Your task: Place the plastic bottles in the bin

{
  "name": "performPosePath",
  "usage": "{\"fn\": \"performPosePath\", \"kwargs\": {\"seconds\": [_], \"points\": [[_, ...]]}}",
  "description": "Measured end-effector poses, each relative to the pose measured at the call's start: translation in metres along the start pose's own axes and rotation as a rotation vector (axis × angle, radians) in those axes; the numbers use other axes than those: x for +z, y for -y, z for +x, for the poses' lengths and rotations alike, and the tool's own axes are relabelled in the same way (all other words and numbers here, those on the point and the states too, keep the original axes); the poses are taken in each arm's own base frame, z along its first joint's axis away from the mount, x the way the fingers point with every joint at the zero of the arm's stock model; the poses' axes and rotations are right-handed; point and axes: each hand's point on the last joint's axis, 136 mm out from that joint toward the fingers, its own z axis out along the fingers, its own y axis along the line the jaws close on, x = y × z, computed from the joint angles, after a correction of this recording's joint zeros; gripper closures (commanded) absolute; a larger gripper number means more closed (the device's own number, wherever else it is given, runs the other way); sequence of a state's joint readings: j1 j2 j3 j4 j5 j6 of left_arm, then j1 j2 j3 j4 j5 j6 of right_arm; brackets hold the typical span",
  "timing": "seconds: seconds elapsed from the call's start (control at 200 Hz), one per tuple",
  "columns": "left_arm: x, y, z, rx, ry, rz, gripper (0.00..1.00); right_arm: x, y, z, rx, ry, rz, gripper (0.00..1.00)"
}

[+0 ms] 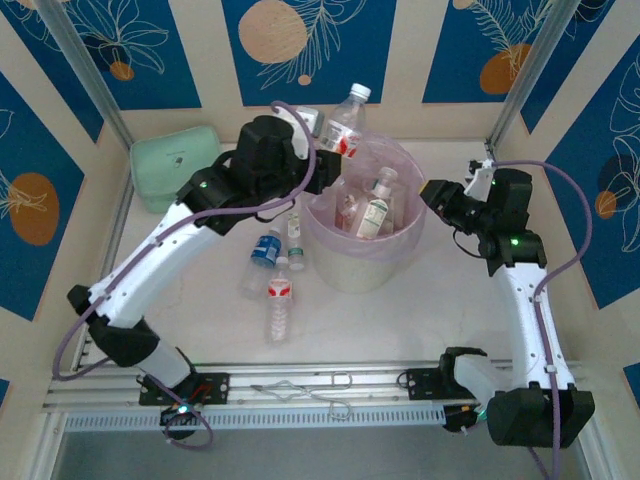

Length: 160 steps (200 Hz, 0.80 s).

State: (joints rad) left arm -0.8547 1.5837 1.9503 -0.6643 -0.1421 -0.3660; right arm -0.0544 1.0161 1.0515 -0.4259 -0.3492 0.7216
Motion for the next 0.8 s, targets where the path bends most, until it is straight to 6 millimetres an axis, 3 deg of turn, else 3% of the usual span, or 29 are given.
{"fn": "performPosePath", "kwargs": {"seconds": [0.26,0.39,0.64,0.8], "points": [[0.039,0.01,0.014,0.015,-0.065,-0.003,0.93,0.009,-0.001,0.008,-0.008,-0.033,0.003,0.74],[0.056,0.004,0.039,0.019,-0.137,-0.03,0.93,0.009,-0.001,0.008,-0.008,-0.033,0.004,0.74],[0.077,-0.024,0.111,0.007,-0.301,-0.123,0.93,0.008,0.0,0.006,-0.017,-0.028,0.011,0.74],[0.078,-0.024,0.113,-0.011,-0.288,-0.118,0.94,0.008,0.0,0.006,-0.019,-0.027,0.013,0.74]]}}
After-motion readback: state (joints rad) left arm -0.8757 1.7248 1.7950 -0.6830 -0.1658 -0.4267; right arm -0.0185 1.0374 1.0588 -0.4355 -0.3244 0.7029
